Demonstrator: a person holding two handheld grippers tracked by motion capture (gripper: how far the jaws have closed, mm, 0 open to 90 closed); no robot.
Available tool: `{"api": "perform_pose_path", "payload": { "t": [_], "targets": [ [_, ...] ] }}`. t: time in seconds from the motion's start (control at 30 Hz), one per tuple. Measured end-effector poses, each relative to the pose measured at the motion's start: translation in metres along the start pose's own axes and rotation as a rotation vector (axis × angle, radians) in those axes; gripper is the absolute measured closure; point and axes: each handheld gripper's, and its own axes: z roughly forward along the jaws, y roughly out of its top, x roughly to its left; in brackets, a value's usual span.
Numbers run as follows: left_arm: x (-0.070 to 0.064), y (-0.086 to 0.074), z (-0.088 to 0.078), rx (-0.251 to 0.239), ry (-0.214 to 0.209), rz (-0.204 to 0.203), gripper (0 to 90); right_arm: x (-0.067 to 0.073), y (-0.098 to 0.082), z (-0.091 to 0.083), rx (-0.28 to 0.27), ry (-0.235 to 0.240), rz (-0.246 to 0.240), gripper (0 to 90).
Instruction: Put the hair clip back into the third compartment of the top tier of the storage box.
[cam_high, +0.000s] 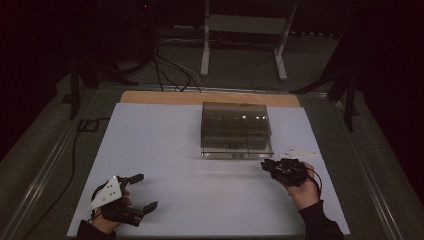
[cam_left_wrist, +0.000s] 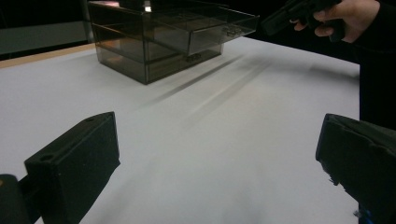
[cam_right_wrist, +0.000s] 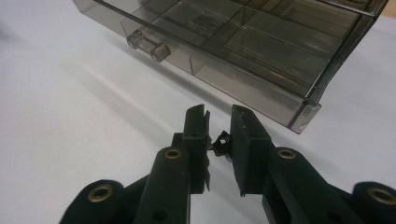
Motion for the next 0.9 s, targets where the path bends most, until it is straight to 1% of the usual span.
{"api": "perform_pose_path", "payload": {
  "t": [0.17, 0.43, 0.57, 0.9],
  "targets": [
    [0.001, 0.000, -0.001, -0.003, 0.002, -0.001, 0.6, 0.002, 0.002, -0.002, 0.000, -0.002, -0.005, 76.5],
    [0.000, 0.000, -0.001, -0.001, 0.003, 0.003, 0.6, 0.001, 0.005, -0.005, -0.009, 0.003, 0.004, 76.5],
    [0.001, 0.000, 0.000, -0.003, 0.002, -0.002, 0.6, 0.000, 0.008, -0.007, -0.013, 0.000, 0.001, 76.5],
    [0.001, 0.000, -0.001, -0.003, 0.003, 0.000, 0.6, 0.000, 0.019, -0.010, -0.031, -0.009, -0.013, 76.4]
  ]
}}
